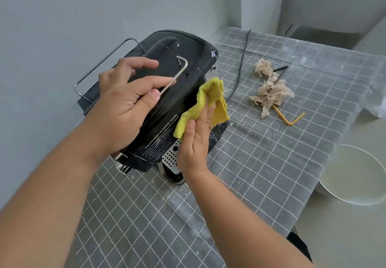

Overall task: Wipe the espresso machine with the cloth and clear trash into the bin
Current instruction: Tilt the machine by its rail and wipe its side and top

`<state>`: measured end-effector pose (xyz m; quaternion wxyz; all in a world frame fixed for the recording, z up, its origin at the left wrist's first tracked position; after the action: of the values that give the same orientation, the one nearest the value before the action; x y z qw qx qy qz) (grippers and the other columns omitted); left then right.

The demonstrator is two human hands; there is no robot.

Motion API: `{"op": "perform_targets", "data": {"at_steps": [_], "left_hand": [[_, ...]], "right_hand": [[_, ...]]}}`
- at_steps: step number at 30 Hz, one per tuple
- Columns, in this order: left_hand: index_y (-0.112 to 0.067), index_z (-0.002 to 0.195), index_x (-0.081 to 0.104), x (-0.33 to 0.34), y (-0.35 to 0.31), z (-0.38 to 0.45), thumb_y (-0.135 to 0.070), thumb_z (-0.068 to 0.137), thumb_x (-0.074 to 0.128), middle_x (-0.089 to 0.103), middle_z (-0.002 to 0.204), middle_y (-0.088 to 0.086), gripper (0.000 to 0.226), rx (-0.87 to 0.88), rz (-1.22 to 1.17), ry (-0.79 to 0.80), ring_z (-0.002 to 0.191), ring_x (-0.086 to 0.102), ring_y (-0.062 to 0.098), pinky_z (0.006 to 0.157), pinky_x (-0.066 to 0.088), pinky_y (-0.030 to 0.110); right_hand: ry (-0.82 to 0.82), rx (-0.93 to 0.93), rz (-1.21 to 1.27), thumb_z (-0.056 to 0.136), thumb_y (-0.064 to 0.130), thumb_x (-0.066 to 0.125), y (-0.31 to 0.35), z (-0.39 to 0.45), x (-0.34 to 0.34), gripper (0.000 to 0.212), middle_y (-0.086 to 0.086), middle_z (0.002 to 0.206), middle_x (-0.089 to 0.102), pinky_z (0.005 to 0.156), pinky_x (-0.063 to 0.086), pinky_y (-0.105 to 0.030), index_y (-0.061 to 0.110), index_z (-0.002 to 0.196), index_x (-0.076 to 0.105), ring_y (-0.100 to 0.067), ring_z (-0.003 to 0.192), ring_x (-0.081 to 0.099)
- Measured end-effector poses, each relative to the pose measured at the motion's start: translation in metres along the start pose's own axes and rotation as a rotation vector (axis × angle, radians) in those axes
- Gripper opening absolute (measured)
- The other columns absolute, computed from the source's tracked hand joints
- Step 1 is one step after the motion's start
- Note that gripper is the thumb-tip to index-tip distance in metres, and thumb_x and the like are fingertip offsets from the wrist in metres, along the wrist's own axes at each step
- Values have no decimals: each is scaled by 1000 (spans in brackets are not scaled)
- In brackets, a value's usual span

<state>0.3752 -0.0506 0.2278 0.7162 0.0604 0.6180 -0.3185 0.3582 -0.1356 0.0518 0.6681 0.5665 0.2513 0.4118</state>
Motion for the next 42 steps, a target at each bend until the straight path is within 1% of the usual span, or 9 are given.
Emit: {"op": "perform_targets", "data": {"at_steps": [3,7,12,15,19,26,31,35,42], "left_hand": [[-51,114,60,1,-1,-1,-32,95,40,38,133,-26,33,-5,-25,15,119,25,10,98,12,-1],[-55,112,58,2,-1,-1,-32,95,41,38,132,-28,33,3,-13,29,120,26,11,98,12,-1],[-52,116,58,2,-2,-1,-30,96,41,40,133,-25,34,4,21,30,120,30,17,99,11,0],[-51,116,58,3,-4,0,-30,96,40,41,134,-24,34,6,30,37,120,32,19,100,13,1],[-50,116,59,2,-3,-1,-29,96,42,42,132,-23,33,-7,35,27,120,35,24,97,12,-1],[-52,115,57,2,-3,-1,-33,96,40,43,131,-22,32,11,24,22,116,35,24,101,17,5],[-53,116,57,0,-1,-2,-33,96,39,44,131,-22,33,13,41,32,113,34,19,100,18,6],[-49,118,58,0,-1,-1,-31,97,40,43,131,-22,33,2,36,31,114,34,19,97,16,1],[-46,118,59,-2,-6,-1,-26,98,43,43,130,-24,32,4,35,11,113,30,15,98,14,1]], "right_hand": [[-11,324,40,104,33,21,-69,-23,-17,50,18,160,-2,122,1,-38,37,151,3,-3,148,-4],[22,757,99,105,34,18,-107,-40,-26,51,12,161,-8,121,1,-33,37,151,-2,-10,149,-2],[54,325,209,103,25,31,-6,-3,-11,54,16,161,2,119,2,-29,41,150,10,-1,147,1],[25,203,200,103,24,33,4,3,-9,53,12,162,4,120,-3,-35,34,152,13,3,146,-5],[-9,445,157,100,40,26,-59,-13,-18,53,16,161,2,121,8,-47,51,148,4,-5,148,3],[83,864,191,101,38,28,-107,-69,-20,55,16,161,3,118,20,-43,52,147,1,-16,146,18],[-48,913,284,96,33,33,-106,-48,-25,56,16,153,26,112,29,-48,52,146,17,-14,132,35],[-91,857,264,102,31,30,-113,-14,-36,52,14,160,15,118,21,-39,41,151,15,-14,145,22],[-26,896,270,102,35,30,-94,-56,-17,53,18,160,5,120,16,-44,44,150,11,-12,148,12]]}}
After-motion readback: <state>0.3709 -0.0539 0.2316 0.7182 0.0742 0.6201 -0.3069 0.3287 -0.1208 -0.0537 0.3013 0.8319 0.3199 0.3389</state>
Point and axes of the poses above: each hand's wrist, its own z-axis towards the middle knuckle, its own x-axis out of the palm, y = z × x, the point moved 10 cm from there along z, towards the middle knuckle
